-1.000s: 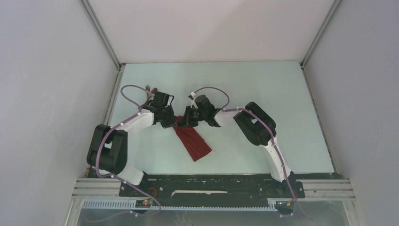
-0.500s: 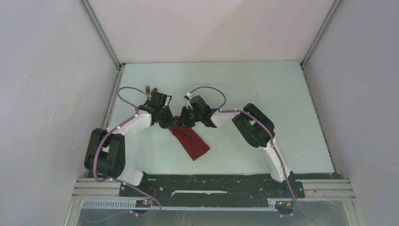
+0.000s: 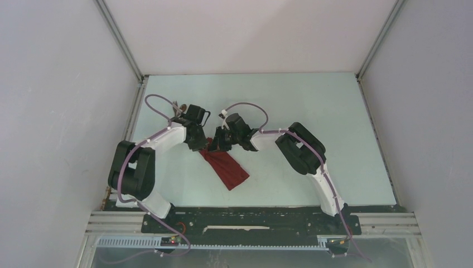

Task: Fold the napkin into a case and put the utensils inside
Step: Grasp the top corner of the smaller rectangle folded napkin from the folded napkin.

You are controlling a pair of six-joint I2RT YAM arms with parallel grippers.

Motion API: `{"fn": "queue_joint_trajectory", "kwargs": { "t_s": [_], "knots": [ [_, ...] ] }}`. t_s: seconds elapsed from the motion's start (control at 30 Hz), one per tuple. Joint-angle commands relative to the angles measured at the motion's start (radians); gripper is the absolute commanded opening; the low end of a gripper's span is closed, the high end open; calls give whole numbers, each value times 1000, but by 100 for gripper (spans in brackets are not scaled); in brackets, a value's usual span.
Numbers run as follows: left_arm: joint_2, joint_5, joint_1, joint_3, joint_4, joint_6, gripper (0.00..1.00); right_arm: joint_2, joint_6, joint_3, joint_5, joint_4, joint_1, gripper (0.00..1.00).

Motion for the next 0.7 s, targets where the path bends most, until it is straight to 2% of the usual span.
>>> {"fn": "queue_joint_trajectory", "kwargs": {
  "t_s": [0.0,0.23,0.27,0.4,0.67],
  "knots": [
    [38,-58,-12,63,-30,37,26,5,-19,-17,-10,-21,-5,9],
    [59,-70,-15,76,-36,43,27,3,-31,-6,-13,-24,-3,9],
    [63,-68,-17,81,-38,45,25,2,-37,-3,-14,-26,-1,9],
    [61,-53,-16,97,-40,49,1,-21,-89,0,-22,-24,14,9],
    [-64,73,9,-33,96,48,0,-134,-200,-72,-53,89,34,11]
  ]
}}
